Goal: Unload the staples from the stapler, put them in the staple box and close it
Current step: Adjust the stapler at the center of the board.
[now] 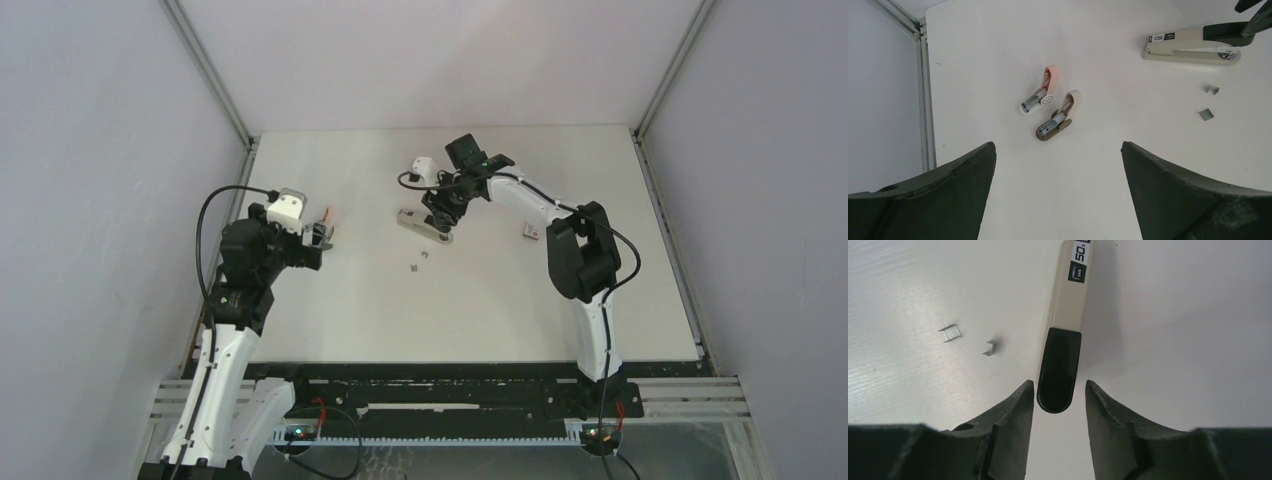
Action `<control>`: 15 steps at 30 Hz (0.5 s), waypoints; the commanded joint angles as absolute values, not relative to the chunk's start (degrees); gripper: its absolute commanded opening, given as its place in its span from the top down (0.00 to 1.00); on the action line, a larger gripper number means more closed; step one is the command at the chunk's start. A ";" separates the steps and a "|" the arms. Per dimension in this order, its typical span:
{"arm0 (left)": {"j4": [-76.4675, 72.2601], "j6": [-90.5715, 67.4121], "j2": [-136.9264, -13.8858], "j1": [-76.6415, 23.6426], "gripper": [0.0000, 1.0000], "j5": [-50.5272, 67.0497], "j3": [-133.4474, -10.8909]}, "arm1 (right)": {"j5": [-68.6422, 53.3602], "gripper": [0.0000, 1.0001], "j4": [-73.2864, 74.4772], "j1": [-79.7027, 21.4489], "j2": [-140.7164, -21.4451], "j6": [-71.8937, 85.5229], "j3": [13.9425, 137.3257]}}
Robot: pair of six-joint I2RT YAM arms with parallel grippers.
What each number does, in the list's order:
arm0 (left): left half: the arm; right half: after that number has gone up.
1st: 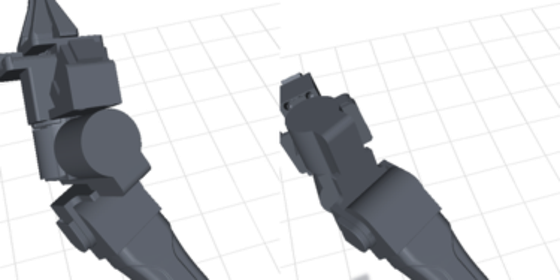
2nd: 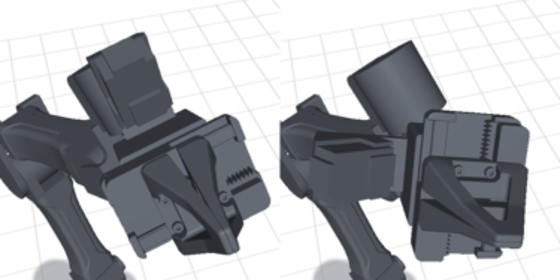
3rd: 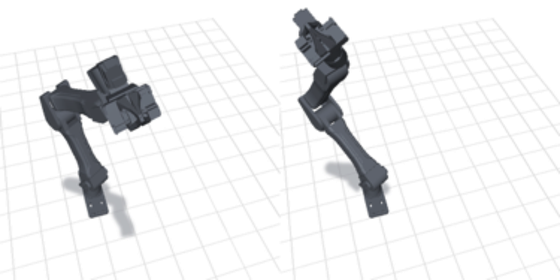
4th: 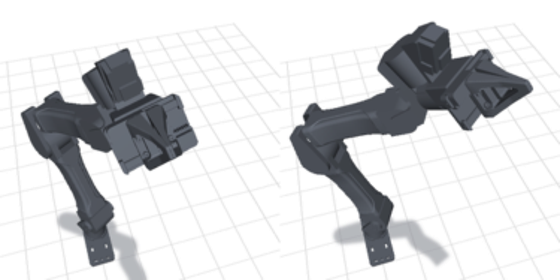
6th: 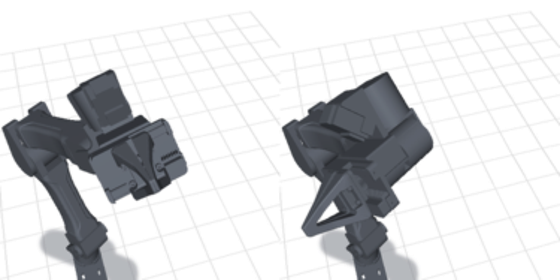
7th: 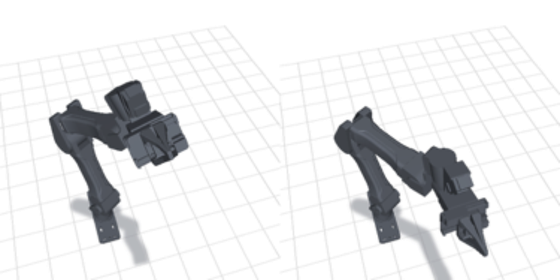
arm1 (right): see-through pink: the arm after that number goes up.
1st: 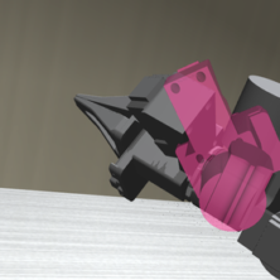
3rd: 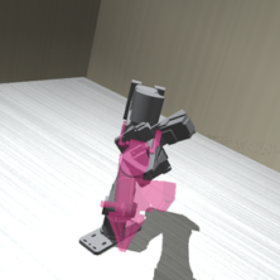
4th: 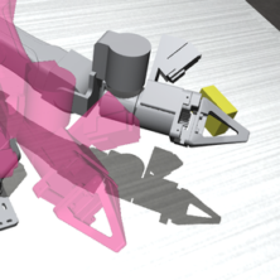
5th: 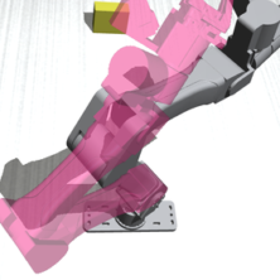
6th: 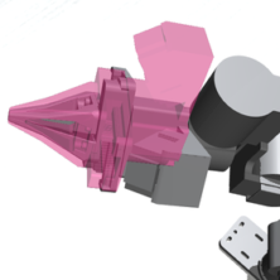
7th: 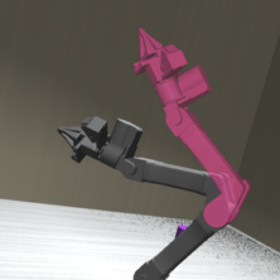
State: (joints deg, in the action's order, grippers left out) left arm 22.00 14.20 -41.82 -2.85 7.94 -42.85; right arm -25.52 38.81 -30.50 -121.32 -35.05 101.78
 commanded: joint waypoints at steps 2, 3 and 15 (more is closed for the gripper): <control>21.18 15.07 -41.24 -2.52 0.00 9.43 -42.09 | -23.54 0.51 37.35 -30.99 -114.53 -31.75 100.20; 21.18 15.11 -41.30 -2.54 0.00 9.46 -42.08 | -22.99 0.50 36.41 -31.21 -112.59 -31.13 98.36; 20.96 15.39 -41.06 -2.53 0.00 8.07 -41.88 | -28.00 0.45 20.74 -37.95 -100.23 -17.42 78.18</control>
